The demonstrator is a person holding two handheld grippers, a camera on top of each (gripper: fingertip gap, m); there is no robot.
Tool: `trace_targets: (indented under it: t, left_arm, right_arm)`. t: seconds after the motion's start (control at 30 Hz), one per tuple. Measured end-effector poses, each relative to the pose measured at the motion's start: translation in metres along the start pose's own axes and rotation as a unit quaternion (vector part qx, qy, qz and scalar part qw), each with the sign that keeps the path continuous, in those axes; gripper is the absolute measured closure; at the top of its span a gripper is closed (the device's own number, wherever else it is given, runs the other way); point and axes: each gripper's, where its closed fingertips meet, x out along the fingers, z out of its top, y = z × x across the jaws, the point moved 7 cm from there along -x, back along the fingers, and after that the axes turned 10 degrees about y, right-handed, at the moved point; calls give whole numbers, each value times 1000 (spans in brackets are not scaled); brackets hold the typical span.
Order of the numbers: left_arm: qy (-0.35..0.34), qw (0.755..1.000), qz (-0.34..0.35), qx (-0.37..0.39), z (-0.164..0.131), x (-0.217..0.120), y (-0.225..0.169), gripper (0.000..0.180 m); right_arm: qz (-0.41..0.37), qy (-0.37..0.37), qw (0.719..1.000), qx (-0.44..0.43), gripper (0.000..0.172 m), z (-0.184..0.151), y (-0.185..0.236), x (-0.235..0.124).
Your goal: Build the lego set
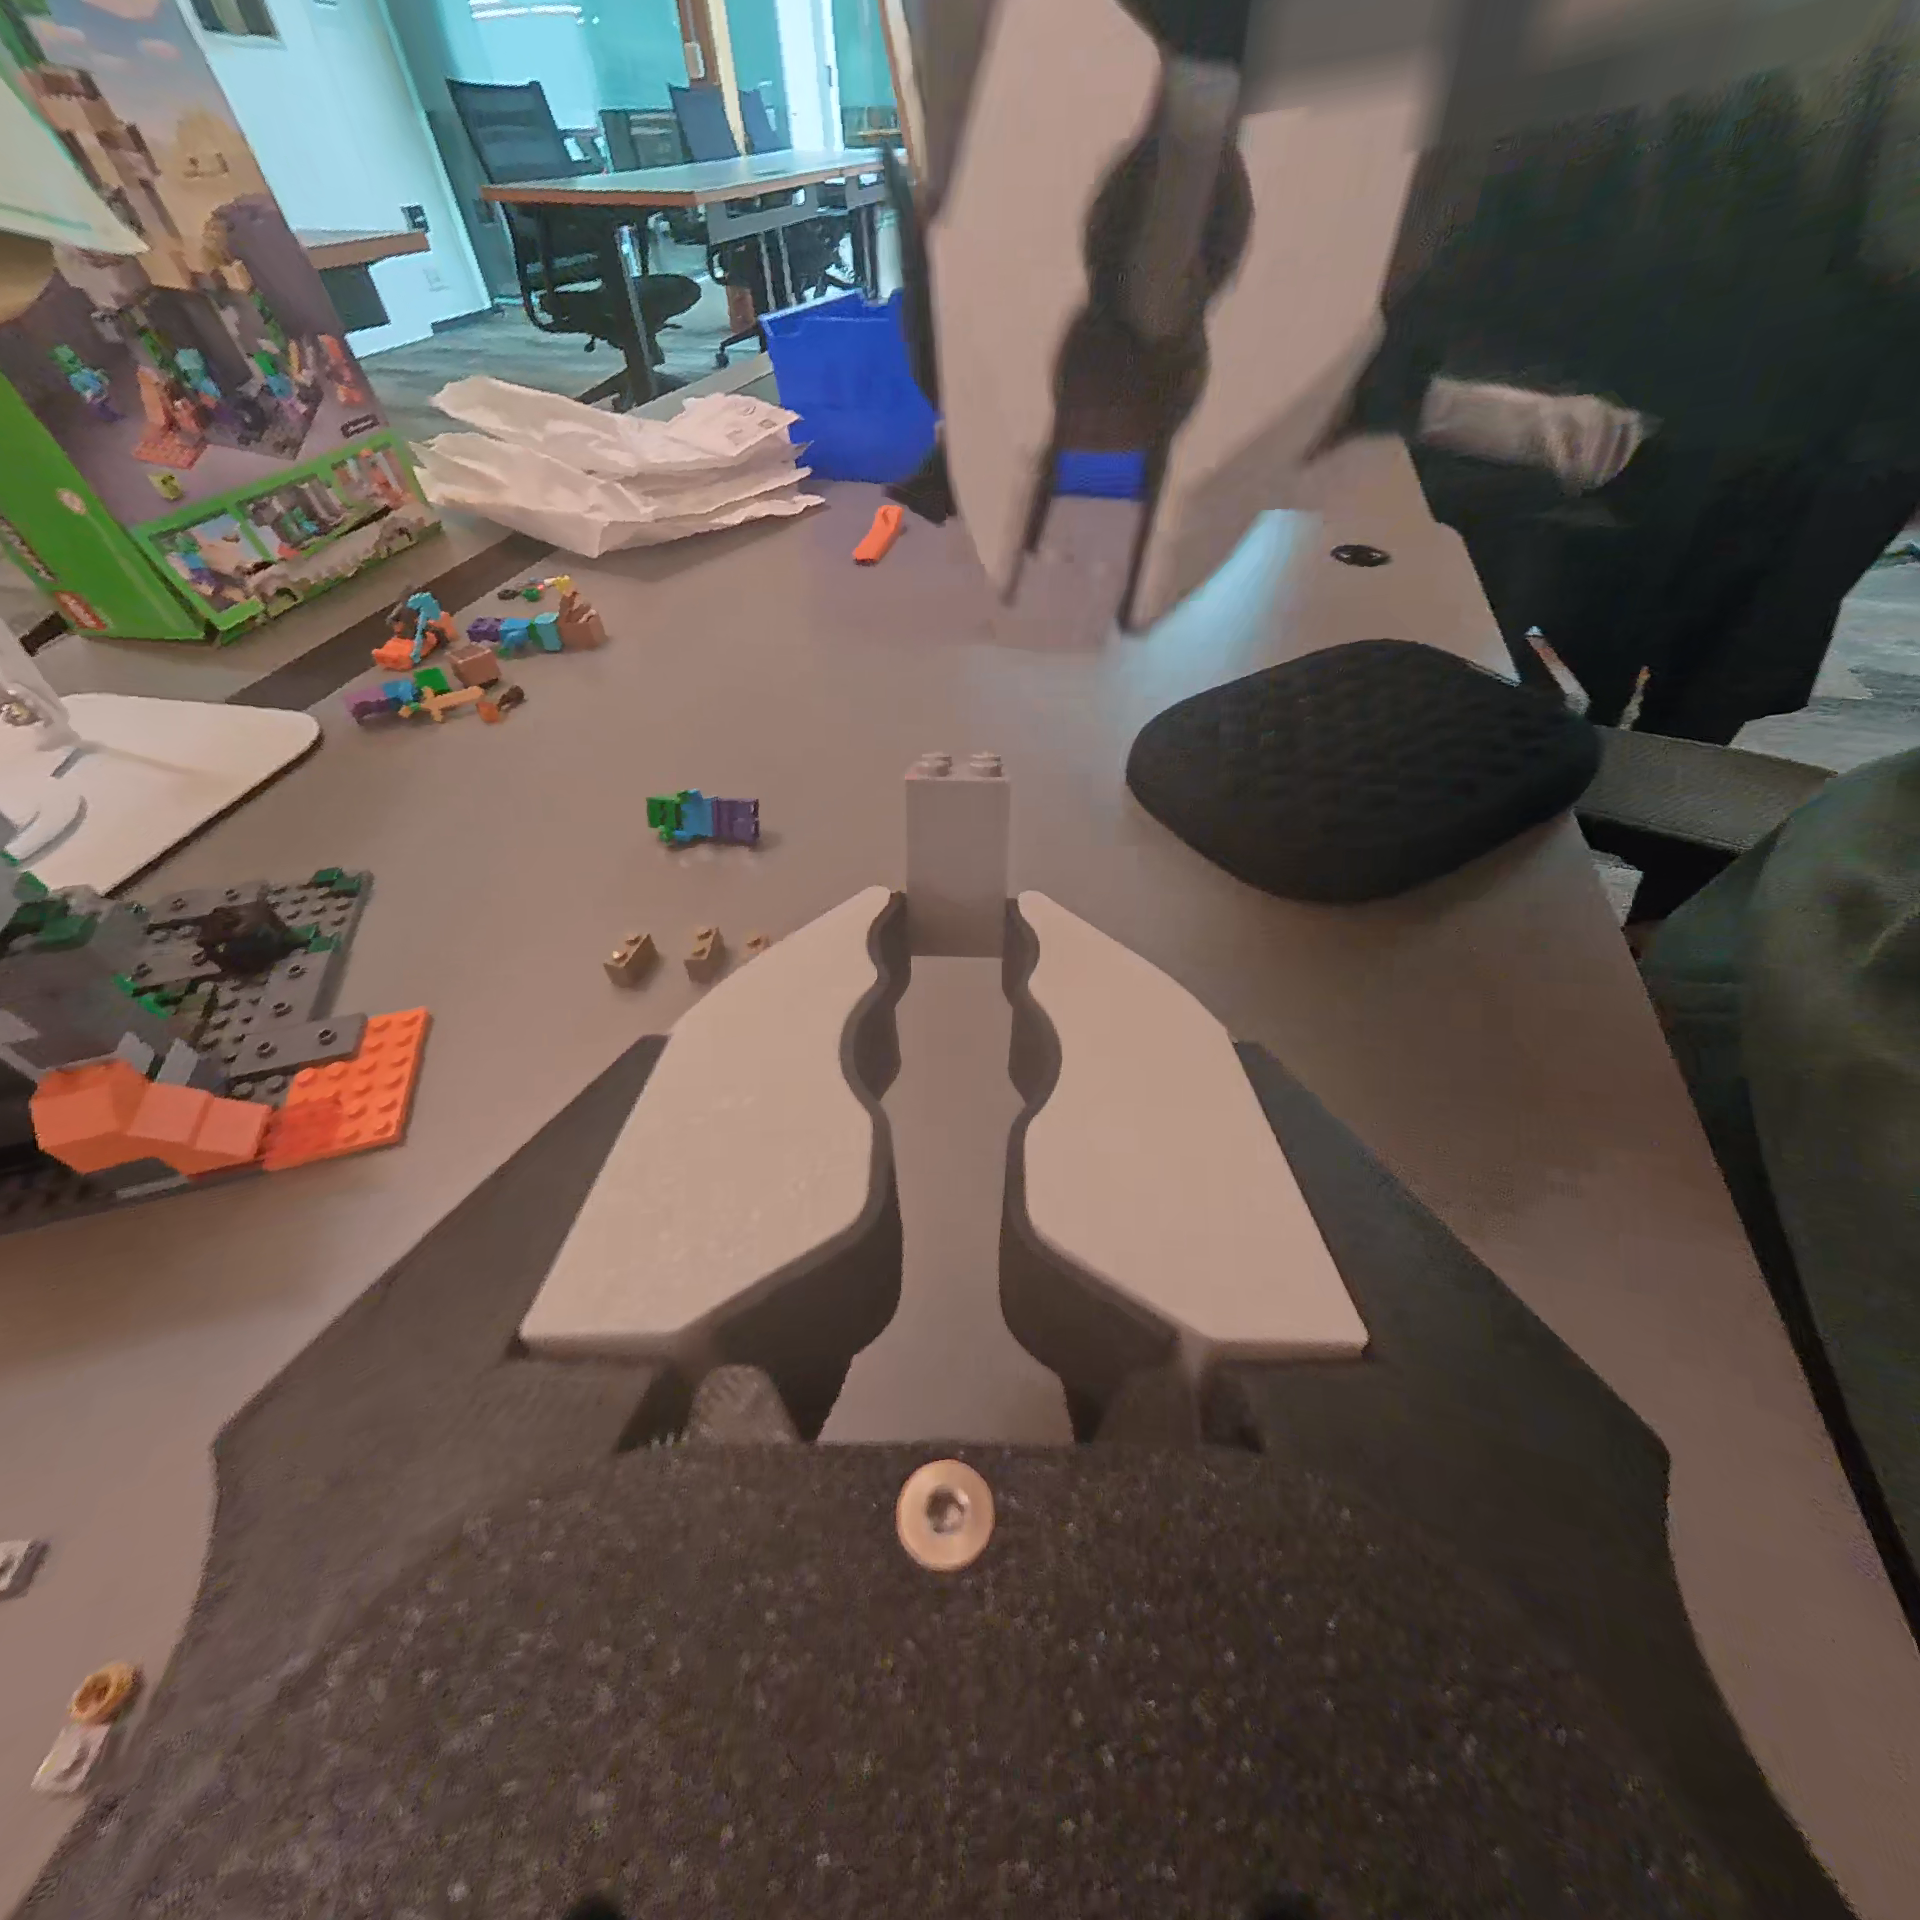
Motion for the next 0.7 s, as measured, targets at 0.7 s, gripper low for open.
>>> trace_targets:
  t: [0.7]
  left_arm:
    - [-14, 999, -14, 24, 7, -7, -9, 164]
  right_arm:
    - [73, 55, 994, -63, 156, 29, -9, 14]
